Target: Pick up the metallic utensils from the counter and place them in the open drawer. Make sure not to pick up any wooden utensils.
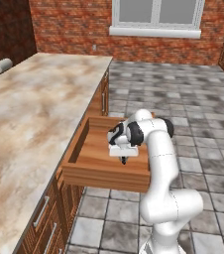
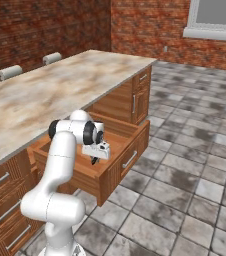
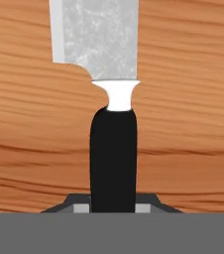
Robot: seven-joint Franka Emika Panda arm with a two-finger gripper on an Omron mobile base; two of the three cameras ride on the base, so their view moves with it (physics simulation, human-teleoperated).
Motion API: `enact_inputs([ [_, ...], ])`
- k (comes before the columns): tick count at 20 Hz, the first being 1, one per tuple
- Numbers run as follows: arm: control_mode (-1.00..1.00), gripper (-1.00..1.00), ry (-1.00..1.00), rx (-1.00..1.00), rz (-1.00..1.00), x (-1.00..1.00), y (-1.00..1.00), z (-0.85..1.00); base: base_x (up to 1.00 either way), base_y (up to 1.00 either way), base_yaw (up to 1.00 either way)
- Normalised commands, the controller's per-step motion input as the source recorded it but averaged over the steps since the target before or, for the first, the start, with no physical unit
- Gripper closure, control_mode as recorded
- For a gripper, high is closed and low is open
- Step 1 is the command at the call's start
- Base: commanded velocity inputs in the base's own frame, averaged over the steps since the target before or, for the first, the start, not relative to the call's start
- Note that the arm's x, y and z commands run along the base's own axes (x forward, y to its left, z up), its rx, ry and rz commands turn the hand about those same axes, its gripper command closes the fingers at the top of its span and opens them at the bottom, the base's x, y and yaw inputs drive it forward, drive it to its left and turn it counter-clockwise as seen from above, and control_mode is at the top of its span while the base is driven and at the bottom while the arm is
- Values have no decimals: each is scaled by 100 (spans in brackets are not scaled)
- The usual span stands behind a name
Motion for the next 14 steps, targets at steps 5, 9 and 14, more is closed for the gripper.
enact_inputs([
  [5,-100,100,2,0,0,0,0,-1,0,0,0],
  [9,-100,-100,1,0,0,0,0,2,0,0,0],
  [14,-100,-100,8,0,0,0,0,10,0,0,0],
])
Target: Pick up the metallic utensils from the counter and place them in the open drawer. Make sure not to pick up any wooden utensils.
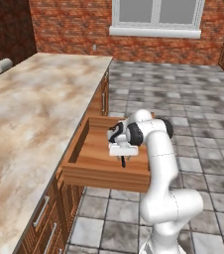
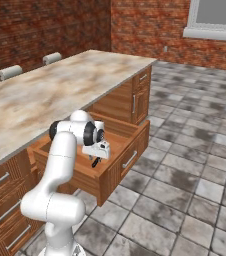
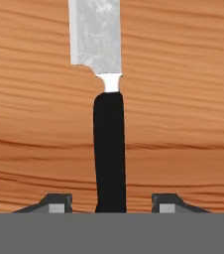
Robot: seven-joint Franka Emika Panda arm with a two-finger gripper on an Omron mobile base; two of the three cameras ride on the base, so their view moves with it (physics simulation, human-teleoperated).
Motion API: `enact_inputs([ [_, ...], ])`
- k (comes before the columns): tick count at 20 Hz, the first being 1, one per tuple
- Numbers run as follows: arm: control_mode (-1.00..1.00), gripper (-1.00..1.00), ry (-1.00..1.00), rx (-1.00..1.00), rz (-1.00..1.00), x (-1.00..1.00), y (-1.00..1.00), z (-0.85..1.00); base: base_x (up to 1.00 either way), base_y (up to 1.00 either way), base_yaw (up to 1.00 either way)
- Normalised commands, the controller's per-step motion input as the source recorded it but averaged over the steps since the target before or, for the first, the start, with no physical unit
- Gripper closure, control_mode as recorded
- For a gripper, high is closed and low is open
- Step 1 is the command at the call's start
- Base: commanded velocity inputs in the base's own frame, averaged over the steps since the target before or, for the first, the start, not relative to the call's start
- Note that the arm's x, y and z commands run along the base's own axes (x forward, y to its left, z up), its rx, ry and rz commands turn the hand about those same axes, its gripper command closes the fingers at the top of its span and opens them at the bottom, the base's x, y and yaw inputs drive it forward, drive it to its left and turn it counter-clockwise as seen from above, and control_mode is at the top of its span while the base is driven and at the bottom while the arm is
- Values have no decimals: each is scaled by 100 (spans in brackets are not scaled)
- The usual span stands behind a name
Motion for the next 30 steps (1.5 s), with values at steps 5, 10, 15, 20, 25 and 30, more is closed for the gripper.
enact_inputs([
  [5,-100,-100,10,0,0,0,-4,45,0,0,0],
  [10,-100,-100,2,0,0,-23,-17,97,0,0,0],
  [15,-100,-100,0,3,1,-75,-19,100,0,0,0],
  [20,-100,-100,-9,3,9,-100,0,95,0,0,0],
  [25,-100,-100,-21,1,12,-100,0,84,0,0,0],
  [30,-100,-100,-25,0,14,-100,0,91,0,0,0],
])
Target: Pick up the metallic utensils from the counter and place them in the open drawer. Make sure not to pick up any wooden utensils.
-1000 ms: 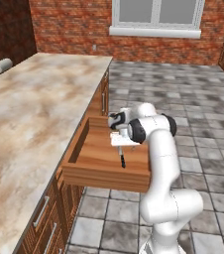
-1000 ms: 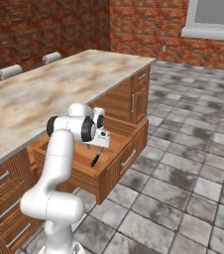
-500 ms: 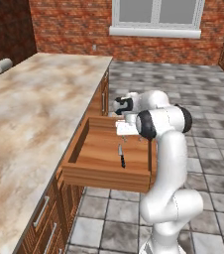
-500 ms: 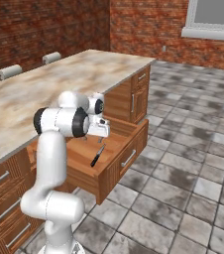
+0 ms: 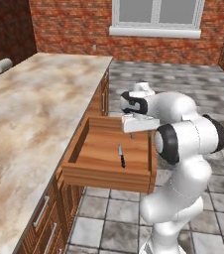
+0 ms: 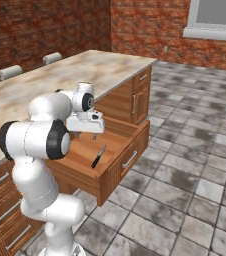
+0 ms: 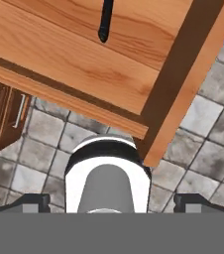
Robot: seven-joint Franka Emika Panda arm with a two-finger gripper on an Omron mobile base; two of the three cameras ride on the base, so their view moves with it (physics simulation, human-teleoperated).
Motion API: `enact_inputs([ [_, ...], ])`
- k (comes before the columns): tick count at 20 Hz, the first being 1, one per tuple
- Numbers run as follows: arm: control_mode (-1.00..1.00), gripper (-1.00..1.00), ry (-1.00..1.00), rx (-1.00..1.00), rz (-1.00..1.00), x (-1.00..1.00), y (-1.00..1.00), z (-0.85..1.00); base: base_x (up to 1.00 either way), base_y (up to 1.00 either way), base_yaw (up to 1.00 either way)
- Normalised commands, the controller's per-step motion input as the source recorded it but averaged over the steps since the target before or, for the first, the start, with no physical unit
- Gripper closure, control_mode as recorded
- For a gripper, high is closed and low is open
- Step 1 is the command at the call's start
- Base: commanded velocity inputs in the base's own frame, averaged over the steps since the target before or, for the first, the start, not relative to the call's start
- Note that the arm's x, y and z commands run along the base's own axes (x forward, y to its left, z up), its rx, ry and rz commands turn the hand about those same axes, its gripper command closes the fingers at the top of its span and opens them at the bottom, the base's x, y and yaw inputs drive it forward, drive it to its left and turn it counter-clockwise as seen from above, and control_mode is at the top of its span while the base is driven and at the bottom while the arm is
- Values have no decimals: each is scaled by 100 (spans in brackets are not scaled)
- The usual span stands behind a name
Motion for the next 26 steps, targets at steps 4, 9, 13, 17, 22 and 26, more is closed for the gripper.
enact_inputs([
  [4,-100,-100,-21,0,11,-100,0,93,0,0,0],
  [9,-100,-100,-18,1,8,-100,0,83,0,0,0],
  [13,-100,-100,-19,3,5,-100,0,56,0,0,0],
  [17,-100,-100,-22,4,6,-100,0,24,0,0,0],
  [22,-100,-100,-26,4,7,-96,0,26,0,0,0],
  [26,-100,-100,-15,0,4,-47,0,64,0,0,0],
])
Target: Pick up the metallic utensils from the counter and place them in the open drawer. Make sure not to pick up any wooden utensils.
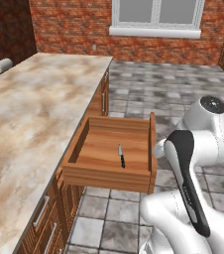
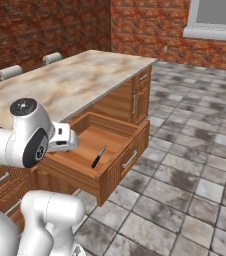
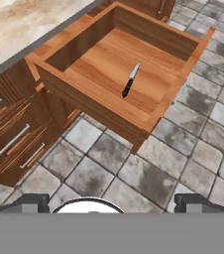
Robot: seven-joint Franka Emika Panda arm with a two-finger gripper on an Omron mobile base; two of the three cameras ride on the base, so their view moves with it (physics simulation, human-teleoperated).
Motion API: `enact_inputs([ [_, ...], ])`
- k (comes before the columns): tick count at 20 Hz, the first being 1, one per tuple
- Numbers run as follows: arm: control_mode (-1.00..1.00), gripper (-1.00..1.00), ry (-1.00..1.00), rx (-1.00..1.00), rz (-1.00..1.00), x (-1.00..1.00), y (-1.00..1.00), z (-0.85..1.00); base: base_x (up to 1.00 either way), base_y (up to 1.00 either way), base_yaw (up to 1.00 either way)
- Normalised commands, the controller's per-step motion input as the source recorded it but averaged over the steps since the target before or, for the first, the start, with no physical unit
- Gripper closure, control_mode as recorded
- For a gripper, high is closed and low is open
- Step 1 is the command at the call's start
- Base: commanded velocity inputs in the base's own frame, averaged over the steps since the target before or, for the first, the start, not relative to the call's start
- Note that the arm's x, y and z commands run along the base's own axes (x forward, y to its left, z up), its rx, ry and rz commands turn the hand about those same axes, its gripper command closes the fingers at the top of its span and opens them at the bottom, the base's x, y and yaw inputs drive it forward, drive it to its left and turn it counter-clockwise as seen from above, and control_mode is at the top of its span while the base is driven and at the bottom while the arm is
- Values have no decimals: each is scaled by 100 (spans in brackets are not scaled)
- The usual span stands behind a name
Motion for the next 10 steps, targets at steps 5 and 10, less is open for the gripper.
enact_inputs([
  [5,-100,-100,-1,2,0,-7,0,100,0,0,0],
  [10,-100,-100,0,0,-1,-16,-2,66,0,0,0],
])
